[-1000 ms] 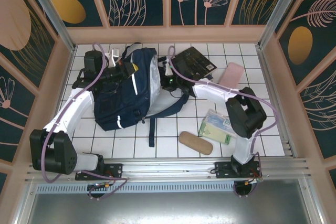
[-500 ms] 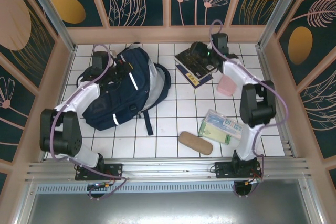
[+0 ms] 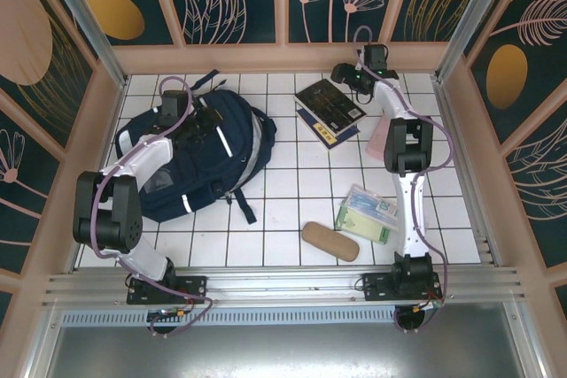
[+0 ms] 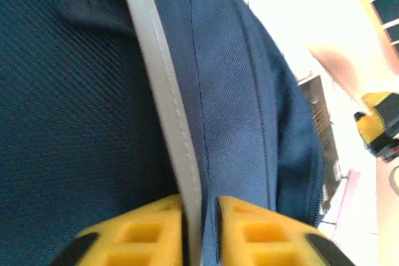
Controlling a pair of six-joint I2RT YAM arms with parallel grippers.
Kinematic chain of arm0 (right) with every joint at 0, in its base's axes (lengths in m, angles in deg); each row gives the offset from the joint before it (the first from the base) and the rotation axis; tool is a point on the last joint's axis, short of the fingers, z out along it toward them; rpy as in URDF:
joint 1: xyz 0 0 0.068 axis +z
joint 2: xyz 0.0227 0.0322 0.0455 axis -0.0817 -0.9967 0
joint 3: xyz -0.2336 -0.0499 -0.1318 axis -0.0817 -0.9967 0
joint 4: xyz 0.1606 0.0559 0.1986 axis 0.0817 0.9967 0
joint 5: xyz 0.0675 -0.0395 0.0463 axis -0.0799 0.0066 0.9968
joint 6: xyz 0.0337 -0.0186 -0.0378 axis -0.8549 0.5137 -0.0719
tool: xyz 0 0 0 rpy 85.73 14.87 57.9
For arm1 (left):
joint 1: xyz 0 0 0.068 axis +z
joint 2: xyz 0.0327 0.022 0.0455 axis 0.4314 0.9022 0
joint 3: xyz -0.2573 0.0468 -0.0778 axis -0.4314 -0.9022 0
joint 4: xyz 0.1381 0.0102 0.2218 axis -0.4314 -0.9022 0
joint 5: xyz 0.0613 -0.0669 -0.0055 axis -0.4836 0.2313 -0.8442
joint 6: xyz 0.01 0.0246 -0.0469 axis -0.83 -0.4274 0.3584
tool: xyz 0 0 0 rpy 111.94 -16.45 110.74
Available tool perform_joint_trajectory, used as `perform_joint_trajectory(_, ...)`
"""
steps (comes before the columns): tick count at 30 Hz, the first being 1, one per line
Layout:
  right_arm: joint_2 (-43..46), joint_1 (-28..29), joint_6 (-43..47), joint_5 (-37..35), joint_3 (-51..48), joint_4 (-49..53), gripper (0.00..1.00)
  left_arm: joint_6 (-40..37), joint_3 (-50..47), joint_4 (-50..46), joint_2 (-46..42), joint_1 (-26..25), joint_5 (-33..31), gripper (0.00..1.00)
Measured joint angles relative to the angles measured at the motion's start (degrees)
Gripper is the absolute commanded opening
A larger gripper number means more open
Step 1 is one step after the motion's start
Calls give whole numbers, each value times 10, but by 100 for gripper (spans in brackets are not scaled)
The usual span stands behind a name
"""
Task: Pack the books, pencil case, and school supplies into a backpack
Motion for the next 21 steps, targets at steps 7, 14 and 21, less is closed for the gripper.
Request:
perform_joint_trajectory(7, -26, -8, 3, 49, -2, 24, 77, -26, 27, -61, -14, 2, -77, 65)
perform_joint_trajectory(14, -14, -5, 18, 80, -41, -1, 73, -111, 210, -120, 51, -68, -92, 60)
perform_joint_trajectory(21, 44, -1, 18, 117, -161, -71, 70, -73, 329, -77, 232, -152, 53, 66)
